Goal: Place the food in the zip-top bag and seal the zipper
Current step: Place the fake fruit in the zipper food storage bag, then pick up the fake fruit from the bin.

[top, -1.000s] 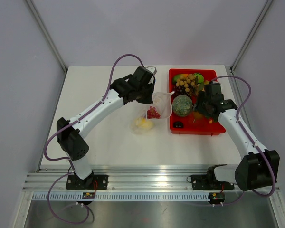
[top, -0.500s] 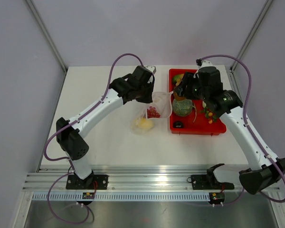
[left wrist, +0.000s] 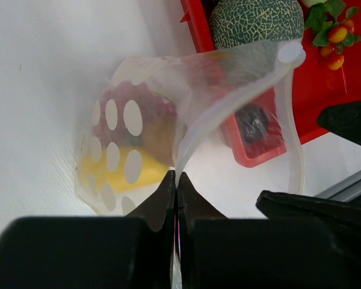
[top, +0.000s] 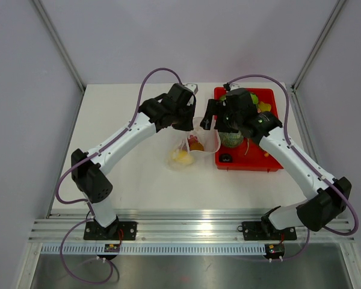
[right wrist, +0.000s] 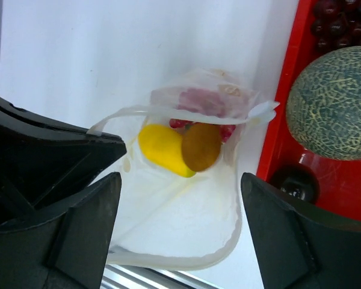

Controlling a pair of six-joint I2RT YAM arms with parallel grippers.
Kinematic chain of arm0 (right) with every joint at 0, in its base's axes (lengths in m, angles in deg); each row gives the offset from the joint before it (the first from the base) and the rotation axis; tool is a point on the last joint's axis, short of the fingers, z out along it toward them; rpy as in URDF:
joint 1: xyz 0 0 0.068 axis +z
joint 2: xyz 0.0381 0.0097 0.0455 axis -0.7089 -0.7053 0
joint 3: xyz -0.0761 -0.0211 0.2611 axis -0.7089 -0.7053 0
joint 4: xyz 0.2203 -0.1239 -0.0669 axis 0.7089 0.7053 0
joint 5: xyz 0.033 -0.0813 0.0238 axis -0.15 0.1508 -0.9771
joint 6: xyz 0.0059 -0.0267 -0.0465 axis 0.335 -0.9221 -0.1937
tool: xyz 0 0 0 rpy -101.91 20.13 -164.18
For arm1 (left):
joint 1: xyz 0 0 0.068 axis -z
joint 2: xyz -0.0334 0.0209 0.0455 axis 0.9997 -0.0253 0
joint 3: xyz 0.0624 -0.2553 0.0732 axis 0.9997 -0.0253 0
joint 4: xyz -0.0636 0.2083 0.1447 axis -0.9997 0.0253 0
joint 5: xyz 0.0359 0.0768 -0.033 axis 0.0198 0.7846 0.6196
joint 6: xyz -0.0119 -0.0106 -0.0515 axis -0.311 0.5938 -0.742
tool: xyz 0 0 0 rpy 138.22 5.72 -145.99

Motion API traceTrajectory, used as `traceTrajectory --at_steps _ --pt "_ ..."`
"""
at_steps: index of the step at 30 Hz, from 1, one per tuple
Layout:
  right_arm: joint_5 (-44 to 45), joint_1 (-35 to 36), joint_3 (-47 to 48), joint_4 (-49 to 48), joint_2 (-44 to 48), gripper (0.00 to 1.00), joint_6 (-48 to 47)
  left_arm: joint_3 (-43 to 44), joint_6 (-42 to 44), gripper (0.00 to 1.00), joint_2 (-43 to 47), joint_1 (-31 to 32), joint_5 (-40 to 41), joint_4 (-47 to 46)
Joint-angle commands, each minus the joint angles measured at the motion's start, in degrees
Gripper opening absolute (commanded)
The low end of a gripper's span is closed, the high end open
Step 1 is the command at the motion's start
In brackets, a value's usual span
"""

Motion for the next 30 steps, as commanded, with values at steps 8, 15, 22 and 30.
traceTrajectory --at_steps 8,15,22,30 --pt "11.19 -7.18 -2.51 2.48 9.57 0.78 -1.12 1.52 0.74 0.0 0.49 -0.66 -0.79 -1.78" --pt "8.45 -14.76 -17.71 0.73 11.61 0.82 -1.21 0.9 1.61 0.0 1.63 -3.04 -0.44 -2.04" --pt "-2.6 -14.85 -23.62 -4.46 1.6 0.85 -2.43 0.38 1.17 0.0 1.19 -3.12 -1.32 -2.3" --pt "-5.78 -14.85 -24.06 -10.18 -6.93 0.86 -3.75 -0.41 1.09 0.0 1.28 -3.12 -1.32 -2.39"
